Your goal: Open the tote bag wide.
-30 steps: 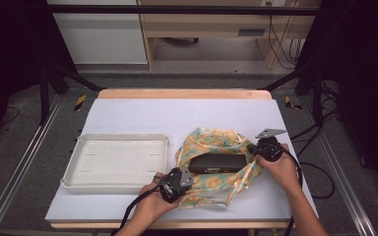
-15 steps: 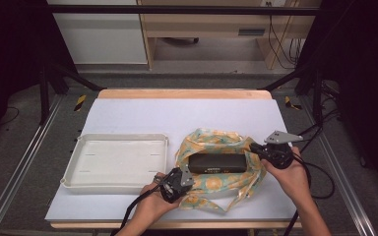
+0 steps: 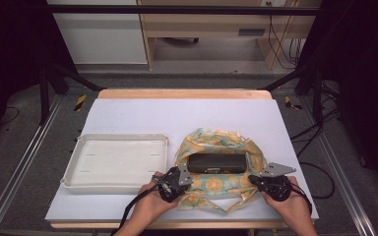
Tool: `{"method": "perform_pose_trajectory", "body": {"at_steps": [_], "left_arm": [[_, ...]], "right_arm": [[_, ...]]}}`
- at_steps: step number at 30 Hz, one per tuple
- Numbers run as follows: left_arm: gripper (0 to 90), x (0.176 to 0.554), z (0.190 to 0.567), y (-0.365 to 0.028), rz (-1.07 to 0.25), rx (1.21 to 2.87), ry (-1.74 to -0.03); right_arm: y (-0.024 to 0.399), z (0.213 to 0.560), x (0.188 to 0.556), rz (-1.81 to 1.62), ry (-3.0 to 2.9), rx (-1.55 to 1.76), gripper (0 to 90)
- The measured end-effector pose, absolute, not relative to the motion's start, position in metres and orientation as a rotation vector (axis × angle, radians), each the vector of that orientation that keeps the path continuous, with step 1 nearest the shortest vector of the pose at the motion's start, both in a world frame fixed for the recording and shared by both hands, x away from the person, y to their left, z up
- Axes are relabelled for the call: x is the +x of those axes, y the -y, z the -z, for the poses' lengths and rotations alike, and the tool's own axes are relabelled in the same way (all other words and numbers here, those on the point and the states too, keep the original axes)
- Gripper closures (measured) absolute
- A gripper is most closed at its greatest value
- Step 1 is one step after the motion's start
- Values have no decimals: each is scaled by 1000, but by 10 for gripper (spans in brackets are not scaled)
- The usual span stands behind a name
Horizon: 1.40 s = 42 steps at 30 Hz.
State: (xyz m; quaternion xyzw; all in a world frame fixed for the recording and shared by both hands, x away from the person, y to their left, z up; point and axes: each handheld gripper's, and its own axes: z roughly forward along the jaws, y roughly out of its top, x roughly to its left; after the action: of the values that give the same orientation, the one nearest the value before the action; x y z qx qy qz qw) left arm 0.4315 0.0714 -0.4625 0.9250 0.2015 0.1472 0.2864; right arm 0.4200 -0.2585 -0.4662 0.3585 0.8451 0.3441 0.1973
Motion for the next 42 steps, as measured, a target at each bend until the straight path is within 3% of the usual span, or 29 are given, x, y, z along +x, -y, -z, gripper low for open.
{"method": "perform_pose_trajectory", "body": {"at_steps": [12, 25, 42], "left_arm": [[900, 434, 454, -77, -380, 2422, -553], [900, 476, 384, -70, -484, 2268, -550], [900, 519, 403, -54, -465, 2347, -617]], "right_arm": [[264, 476, 419, -925, -2393, 996, 900], [256, 438, 414, -1036, -2291, 937, 900], [234, 461, 416, -1029, -2377, 908, 900]]}}
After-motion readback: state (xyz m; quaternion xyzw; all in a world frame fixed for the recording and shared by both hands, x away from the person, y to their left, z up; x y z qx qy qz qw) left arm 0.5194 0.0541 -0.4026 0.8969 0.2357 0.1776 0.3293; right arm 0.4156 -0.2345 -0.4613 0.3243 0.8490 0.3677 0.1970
